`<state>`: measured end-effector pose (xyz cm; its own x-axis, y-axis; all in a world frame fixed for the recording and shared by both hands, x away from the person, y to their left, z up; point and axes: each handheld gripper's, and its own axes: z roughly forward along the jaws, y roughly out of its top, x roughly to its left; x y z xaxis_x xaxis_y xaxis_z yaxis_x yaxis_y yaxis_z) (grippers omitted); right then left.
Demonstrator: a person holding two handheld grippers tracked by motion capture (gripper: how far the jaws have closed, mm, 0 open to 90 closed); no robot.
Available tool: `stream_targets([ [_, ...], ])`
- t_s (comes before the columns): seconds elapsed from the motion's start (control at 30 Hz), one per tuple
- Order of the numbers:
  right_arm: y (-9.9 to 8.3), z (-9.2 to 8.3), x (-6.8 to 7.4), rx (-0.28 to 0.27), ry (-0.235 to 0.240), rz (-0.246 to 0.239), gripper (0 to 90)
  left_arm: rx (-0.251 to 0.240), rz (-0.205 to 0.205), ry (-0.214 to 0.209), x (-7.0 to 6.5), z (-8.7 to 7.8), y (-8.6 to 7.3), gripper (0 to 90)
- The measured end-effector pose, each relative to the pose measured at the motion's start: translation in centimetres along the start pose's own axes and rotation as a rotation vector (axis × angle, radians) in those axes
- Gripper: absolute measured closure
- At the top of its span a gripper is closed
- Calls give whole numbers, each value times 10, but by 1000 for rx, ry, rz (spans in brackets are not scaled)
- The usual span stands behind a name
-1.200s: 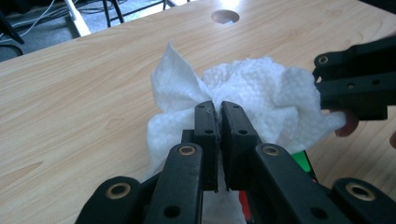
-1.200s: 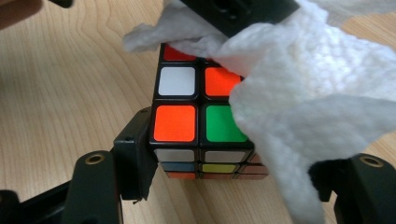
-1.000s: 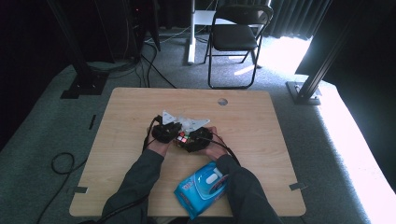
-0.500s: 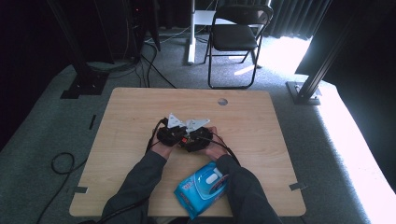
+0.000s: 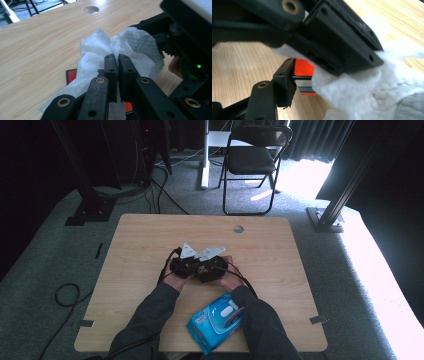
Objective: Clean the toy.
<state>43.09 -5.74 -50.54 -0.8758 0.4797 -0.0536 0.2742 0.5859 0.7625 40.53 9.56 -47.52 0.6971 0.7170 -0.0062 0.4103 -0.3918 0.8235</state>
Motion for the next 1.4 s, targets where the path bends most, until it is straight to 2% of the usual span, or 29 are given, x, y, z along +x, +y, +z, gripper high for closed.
stream_targets([
  [0.17,0,0,0,0,1,-4,342,-1,-20,35,7,-3,-1,862],
  [0.43,0,0,1,1,-2,-13,343,-2,-62,105,26,-10,-3,862],
  [0.6,0,0,0,2,1,-11,343,5,-65,113,30,-15,-9,861],
  [0.83,0,0,0,7,-2,-3,342,2,-40,97,26,-21,-14,861],
  [1.0,0,1,0,11,-6,-12,342,3,-24,76,20,-18,-14,861],
  [1.13,0,1,0,15,-4,-10,342,-1,-20,27,14,-15,-14,861],
  [1.4,0,1,0,9,-5,-5,342,-1,19,-20,0,-11,-11,861],
])
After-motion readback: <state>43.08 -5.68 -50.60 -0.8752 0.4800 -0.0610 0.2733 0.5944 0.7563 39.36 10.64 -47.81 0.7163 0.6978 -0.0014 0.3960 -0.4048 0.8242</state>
